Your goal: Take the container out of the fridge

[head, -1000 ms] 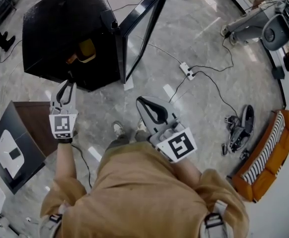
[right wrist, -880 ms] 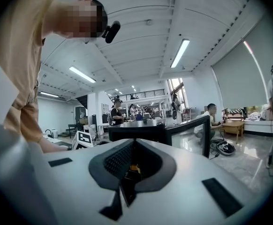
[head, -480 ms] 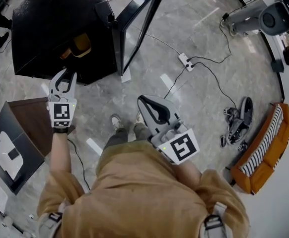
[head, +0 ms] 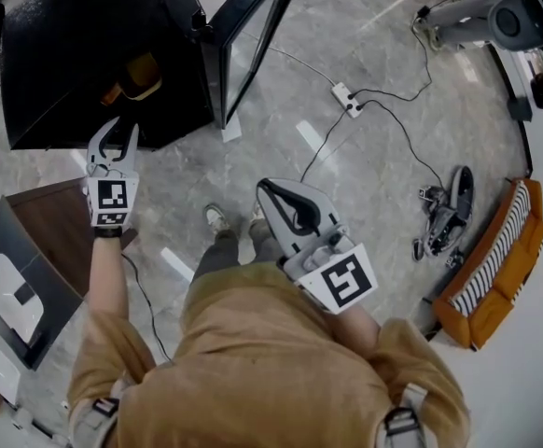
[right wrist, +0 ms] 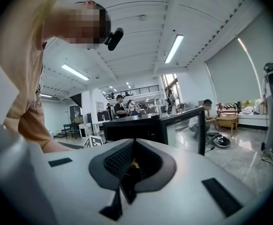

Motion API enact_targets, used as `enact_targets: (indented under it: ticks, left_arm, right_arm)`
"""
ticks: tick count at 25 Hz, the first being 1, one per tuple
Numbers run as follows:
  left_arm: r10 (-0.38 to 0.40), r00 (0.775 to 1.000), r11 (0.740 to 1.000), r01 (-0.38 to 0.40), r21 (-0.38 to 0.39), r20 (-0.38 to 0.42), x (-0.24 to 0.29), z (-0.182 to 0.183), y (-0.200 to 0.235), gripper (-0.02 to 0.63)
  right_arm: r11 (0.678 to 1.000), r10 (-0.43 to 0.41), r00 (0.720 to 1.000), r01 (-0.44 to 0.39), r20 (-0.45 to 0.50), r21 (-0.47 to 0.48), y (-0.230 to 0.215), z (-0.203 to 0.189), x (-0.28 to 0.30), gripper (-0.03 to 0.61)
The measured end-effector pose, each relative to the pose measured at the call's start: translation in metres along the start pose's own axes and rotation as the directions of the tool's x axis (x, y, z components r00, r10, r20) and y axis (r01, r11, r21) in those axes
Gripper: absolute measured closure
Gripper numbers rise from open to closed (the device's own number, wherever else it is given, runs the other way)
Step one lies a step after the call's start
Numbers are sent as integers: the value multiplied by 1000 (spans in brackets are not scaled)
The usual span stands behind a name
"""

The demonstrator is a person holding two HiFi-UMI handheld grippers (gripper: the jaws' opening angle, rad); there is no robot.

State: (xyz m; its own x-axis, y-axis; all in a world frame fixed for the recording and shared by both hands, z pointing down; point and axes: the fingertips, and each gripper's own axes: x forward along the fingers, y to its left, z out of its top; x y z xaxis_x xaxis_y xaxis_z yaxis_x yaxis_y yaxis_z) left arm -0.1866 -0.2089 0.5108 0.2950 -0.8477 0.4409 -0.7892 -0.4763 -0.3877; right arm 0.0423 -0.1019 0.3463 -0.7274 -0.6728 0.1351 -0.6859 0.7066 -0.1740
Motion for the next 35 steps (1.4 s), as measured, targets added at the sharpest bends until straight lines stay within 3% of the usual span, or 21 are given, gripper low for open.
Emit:
enact_targets:
  ticks: [7,35]
  left_arm:
    - [-27,999,999,28,38,-33,27,-12,3,520]
    - [-59,992,998,59,-3,-109,105,-65,8,520]
  right_arm:
    - [999,-23,999,24,-32,27,-7,-11,1,574]
    - [994,-78,989,88,-129,69,-32,-59,1,574]
